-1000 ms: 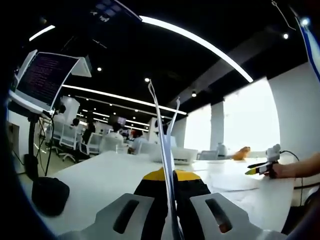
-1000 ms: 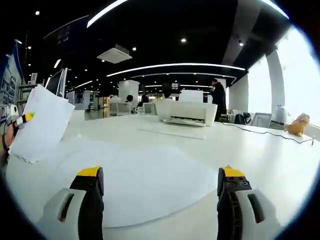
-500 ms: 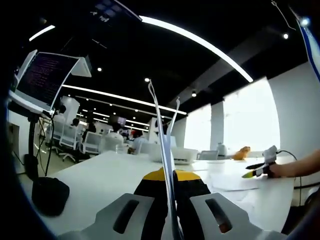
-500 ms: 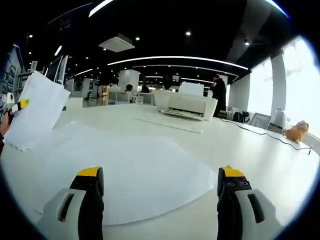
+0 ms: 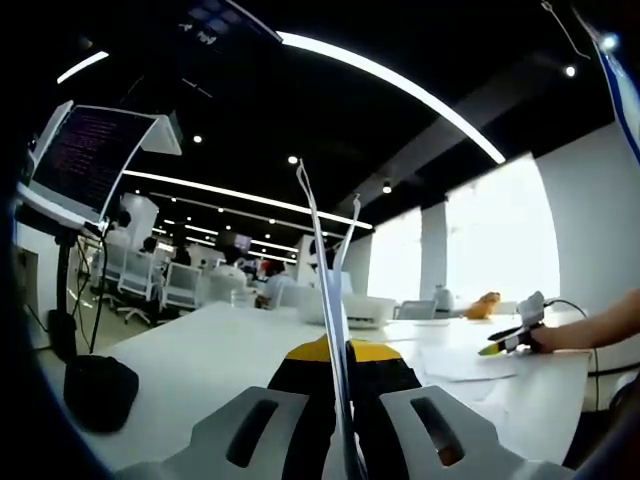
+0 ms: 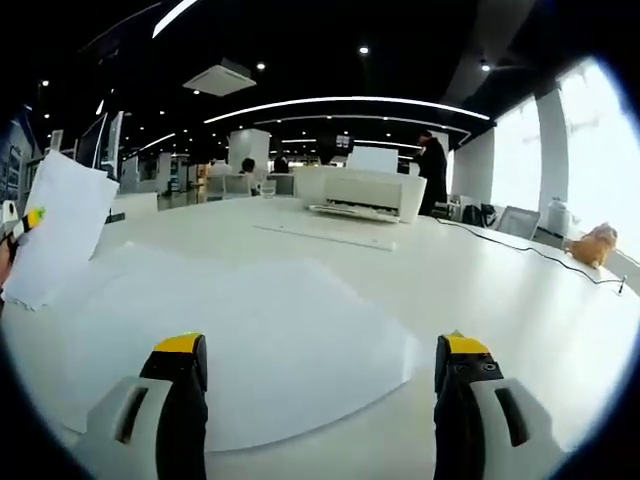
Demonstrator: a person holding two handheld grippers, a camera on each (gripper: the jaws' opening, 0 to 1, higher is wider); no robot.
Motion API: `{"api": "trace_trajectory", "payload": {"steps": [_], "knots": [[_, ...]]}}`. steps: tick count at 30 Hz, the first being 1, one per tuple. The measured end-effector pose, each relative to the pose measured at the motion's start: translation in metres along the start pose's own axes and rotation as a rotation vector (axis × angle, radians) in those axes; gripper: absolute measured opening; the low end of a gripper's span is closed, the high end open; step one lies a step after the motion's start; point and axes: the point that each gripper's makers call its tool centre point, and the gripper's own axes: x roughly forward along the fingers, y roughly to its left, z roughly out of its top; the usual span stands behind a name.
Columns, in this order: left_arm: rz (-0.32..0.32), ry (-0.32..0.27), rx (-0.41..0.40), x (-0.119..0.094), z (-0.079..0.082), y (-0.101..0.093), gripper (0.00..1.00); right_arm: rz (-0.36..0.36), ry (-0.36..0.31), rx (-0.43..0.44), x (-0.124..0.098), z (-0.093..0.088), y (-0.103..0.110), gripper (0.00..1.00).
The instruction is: Organize the stack of printing papers by aligning and flattening the scattered papers on the table
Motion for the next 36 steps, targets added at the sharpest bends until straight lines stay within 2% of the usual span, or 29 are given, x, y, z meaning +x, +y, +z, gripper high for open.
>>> {"api": "trace_trajectory", "payload": {"steps": [6,13,19,31,36], "knots": [[-0.001,-0.001,-0.001,0.0,0.0,0.001,0.07,0.003,0.012,0.012,0.005,-0.001,-0.002,0.9],[-0.002,-0.001,-0.006,0.0,0.0,0.001,0.07,0.009,0.029,0.085,0.008,-0.004,-0.008,0.9],[-0.001,0.0,-0.005,0.0,0.0,0.0,0.07,-0.006,0.064,0.047,0.01,-0.01,-0.009,0.9],[-0.002,-0.001,-0.003,0.0,0.0,0.0,0.07,0.014,0.066,0.074,0.01,-0.012,-0.004,0.88],[-0.002,-0.002,-0.003,0.0,0.0,0.0,0.07,0.034,0.059,0.067,0.009,-0.012,0.002,0.81]]}}
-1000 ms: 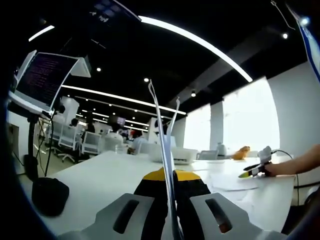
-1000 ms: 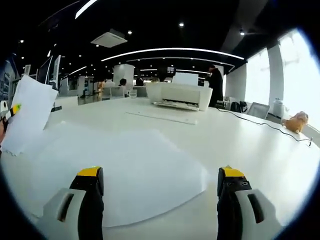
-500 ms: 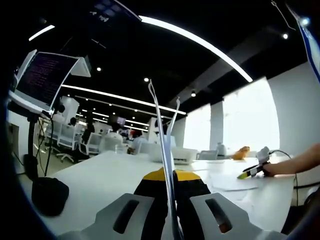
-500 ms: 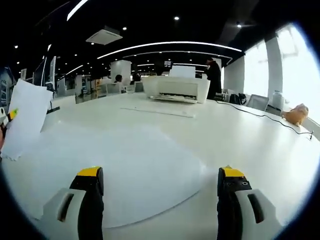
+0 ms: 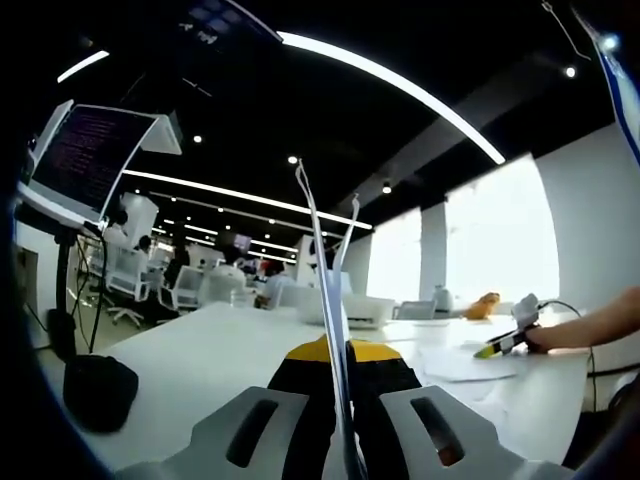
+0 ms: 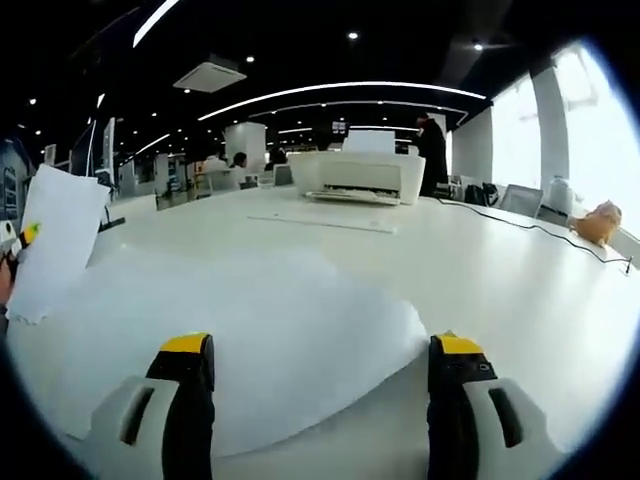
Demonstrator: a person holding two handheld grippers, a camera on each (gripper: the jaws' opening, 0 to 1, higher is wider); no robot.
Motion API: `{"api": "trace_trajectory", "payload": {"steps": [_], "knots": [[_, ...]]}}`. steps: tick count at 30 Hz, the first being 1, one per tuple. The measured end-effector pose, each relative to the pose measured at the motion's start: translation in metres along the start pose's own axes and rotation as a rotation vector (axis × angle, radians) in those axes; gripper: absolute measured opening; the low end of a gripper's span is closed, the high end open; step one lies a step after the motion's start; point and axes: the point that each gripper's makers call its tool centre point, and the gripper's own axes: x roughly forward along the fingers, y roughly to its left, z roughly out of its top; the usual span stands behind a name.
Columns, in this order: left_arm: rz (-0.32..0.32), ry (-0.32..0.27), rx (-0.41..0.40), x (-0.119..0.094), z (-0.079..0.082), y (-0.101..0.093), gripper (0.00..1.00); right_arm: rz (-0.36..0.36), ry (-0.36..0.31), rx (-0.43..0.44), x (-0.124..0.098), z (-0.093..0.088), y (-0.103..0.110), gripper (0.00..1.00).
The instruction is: Organize the stack of printing papers by aligning and flattening the scattered papers on the table
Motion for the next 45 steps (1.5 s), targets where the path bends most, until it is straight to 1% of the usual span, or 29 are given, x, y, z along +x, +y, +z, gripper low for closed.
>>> {"api": "trace_trajectory", "payload": {"steps": [4,6,8,13,17,29,45], "knots": [[0.0,0.0,0.0,0.0,0.0,0.0,0.07,0.013,-0.004,-0.007,0.001,0.001,0.002,0.77],[0.0,0.0,0.001,0.0,0.0,0.0,0.07,0.016,-0.006,-0.009,0.0,0.001,0.004,0.73],[0.0,0.0,0.001,0.0,0.0,0.0,0.07,0.021,-0.007,-0.012,-0.001,0.0,0.007,0.63],[0.0,0.0,0.002,0.0,0.0,0.0,0.07,0.045,-0.005,-0.015,-0.004,-0.006,0.019,0.49],[0.001,0.0,0.002,0.0,0.0,0.0,0.07,0.067,-0.007,-0.024,-0.003,-0.007,0.021,0.34],[-0.001,0.001,0.003,0.0,0.0,0.0,0.07,0.076,-0.015,-0.043,-0.002,-0.004,0.02,0.29],[-0.001,0.004,0.004,0.0,-0.001,-0.001,0.07,0.038,-0.011,-0.051,-0.006,0.001,0.009,0.12]]}}
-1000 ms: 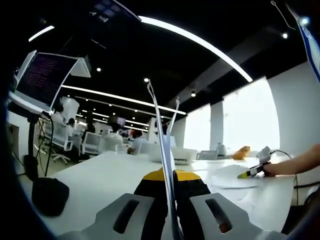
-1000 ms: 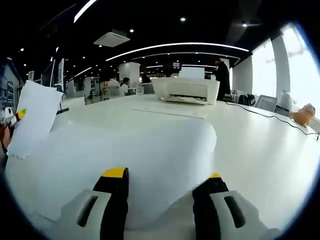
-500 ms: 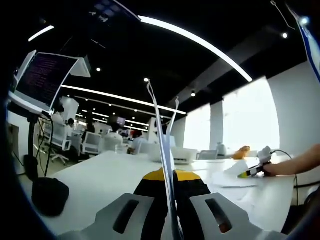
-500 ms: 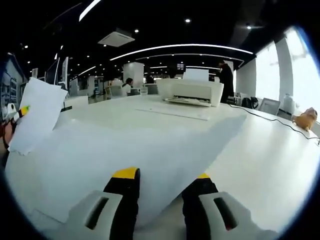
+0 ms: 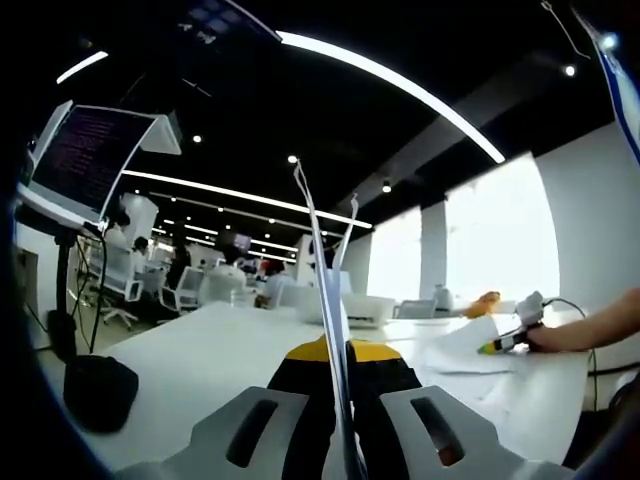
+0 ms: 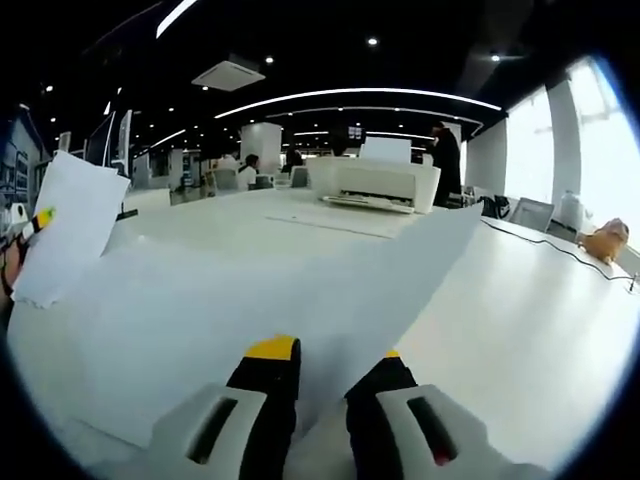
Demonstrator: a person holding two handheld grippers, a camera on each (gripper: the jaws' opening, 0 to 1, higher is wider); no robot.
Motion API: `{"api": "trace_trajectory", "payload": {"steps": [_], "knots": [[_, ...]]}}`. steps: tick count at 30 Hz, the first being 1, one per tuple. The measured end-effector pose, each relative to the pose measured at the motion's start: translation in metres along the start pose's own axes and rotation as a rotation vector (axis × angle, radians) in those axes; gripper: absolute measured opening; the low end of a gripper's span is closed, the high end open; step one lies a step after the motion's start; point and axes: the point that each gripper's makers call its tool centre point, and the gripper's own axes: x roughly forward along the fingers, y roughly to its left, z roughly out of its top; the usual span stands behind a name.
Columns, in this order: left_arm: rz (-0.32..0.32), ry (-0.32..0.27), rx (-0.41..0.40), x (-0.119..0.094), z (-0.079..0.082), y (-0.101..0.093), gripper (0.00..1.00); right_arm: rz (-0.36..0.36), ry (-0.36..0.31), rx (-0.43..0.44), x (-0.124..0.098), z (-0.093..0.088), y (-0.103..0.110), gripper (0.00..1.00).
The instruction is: Organize the stack of printing papers by aligning and flattening the scattered papers on the table
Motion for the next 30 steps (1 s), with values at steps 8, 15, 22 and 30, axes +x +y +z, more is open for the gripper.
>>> {"api": "trace_trajectory", "payload": {"steps": [8,15,22,30], "knots": [[-0.002,0.002,0.001,0.0,0.0,0.0,0.07,0.003,-0.017,0.026,-0.003,0.005,-0.005,0.05],[-0.003,0.001,-0.001,0.0,0.0,-0.001,0.07,0.011,-0.038,0.058,-0.006,0.009,-0.007,0.01],[-0.003,0.002,0.0,0.001,0.0,0.0,0.07,0.026,-0.069,0.086,-0.01,0.014,-0.006,0.0],[-0.002,-0.001,0.0,0.001,0.0,0.0,0.08,0.052,-0.134,0.163,-0.018,0.025,-0.009,0.0]]}}
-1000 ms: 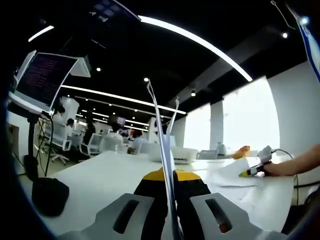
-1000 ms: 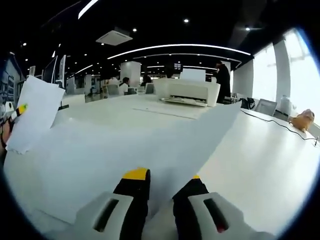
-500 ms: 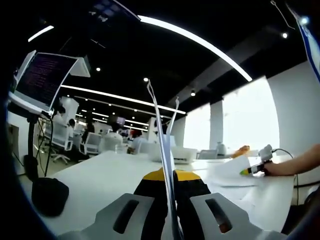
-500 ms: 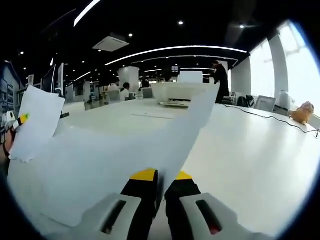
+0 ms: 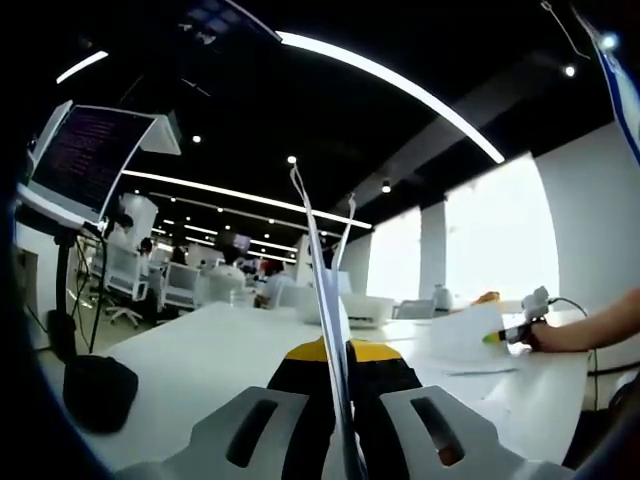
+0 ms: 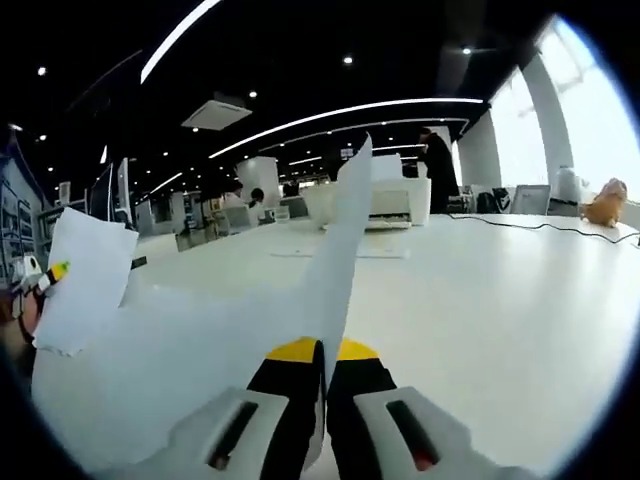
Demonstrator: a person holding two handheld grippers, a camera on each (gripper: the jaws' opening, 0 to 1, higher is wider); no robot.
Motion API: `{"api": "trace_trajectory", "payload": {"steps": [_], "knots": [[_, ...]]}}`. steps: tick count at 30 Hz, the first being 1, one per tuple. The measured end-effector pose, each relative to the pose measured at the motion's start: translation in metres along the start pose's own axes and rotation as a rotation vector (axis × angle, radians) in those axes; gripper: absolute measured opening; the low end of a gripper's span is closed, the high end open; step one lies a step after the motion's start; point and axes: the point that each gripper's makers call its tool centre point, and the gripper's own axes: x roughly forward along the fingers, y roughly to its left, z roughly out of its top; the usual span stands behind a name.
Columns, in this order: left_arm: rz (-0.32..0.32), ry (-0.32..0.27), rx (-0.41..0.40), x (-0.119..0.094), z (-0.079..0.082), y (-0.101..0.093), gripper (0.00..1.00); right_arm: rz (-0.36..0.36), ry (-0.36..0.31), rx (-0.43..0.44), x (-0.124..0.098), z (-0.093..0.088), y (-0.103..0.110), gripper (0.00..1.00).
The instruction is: Organize the stack of printing papers by aligning and flattening the scattered papers on the table
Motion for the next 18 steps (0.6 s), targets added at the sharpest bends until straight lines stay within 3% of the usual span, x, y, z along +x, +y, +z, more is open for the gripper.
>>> {"api": "trace_trajectory", "payload": {"steps": [18], "knots": [[0.001,0.006,0.001,0.0008,-0.0012,0.0007,0.07,0.025,-0.005,0.065,-0.0022,0.0022,0.0042,0.0]]}}
